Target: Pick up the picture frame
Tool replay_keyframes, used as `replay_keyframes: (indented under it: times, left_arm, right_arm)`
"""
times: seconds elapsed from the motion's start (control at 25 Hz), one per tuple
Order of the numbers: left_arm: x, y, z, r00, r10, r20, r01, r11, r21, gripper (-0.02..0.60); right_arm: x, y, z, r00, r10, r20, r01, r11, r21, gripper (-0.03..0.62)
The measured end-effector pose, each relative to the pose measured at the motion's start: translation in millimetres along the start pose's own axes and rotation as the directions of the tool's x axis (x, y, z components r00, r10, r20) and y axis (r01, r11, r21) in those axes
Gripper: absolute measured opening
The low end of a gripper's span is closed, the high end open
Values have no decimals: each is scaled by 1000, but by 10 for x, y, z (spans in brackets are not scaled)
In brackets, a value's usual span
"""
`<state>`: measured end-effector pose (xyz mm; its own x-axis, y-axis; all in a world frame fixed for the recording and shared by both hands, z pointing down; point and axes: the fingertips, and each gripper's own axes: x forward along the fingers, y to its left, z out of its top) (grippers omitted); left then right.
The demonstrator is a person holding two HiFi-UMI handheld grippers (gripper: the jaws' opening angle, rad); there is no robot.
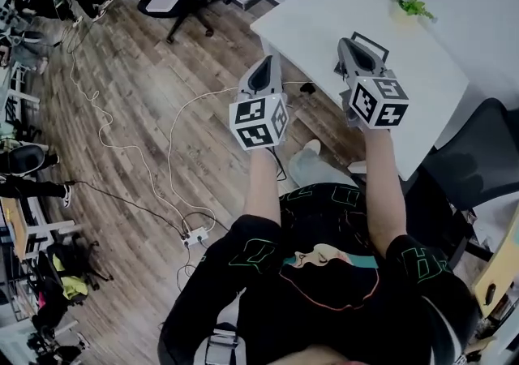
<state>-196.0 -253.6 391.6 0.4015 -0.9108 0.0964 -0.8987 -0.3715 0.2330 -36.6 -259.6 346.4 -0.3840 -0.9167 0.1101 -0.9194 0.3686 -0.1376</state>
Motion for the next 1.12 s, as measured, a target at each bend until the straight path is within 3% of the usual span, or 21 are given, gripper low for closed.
replay_keyframes:
  times: [0.28, 0.56, 0.72, 0.92, 1.12]
  left_arm:
    - [821, -357, -300, 988, -106, -110, 109, 994, 22, 2]
    - [1481, -678, -726, 947, -208, -246, 221, 975, 26, 2]
    - [1746, -857, -1055, 908, -259, -329, 283, 959, 26, 2]
    - [2072, -1062, -1399, 841, -330, -428, 375, 927, 22, 2]
    - [2485, -1142, -1616, 799, -352, -488, 410, 912, 14, 2]
  right_arm:
    - [176, -918, -204, 989, -142, -39, 145, 986, 87, 5]
    - [237, -1616, -667, 959, -255, -126, 274, 946, 173, 5]
    - [164, -1964, -942, 934, -321, -158, 351, 909, 225, 5]
    - [62, -2424, -1224, 883, -421, -207, 466, 840, 278, 5]
    - [145, -2807, -1358, 849, -469, -245, 526, 798, 295, 5]
